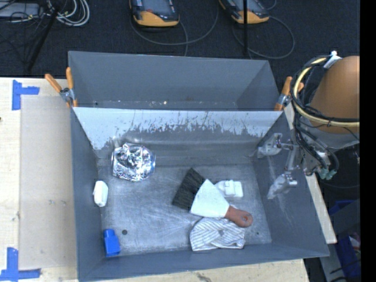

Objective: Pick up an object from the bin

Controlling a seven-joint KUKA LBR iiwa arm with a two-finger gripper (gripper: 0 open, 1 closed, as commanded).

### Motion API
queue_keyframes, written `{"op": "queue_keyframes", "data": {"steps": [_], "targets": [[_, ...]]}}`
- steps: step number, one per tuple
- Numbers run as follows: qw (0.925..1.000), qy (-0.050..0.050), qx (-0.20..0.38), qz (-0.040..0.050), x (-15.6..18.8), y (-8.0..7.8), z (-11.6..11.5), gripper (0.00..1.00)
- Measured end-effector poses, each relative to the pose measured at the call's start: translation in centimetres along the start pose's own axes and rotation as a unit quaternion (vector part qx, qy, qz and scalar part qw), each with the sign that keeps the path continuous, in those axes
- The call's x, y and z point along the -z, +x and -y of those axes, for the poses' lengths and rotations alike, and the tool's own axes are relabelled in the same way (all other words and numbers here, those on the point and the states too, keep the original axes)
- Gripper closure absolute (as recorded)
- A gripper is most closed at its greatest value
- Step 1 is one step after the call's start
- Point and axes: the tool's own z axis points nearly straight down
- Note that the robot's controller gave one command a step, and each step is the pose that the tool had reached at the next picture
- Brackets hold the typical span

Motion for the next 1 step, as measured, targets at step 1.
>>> {"op": "queue_keyframes", "data": {"steps": [1], "targets": [[1.0000, 0.000, 0.000, 0.0000, 0.00, 0.00, 0.00, 0.00]]}}
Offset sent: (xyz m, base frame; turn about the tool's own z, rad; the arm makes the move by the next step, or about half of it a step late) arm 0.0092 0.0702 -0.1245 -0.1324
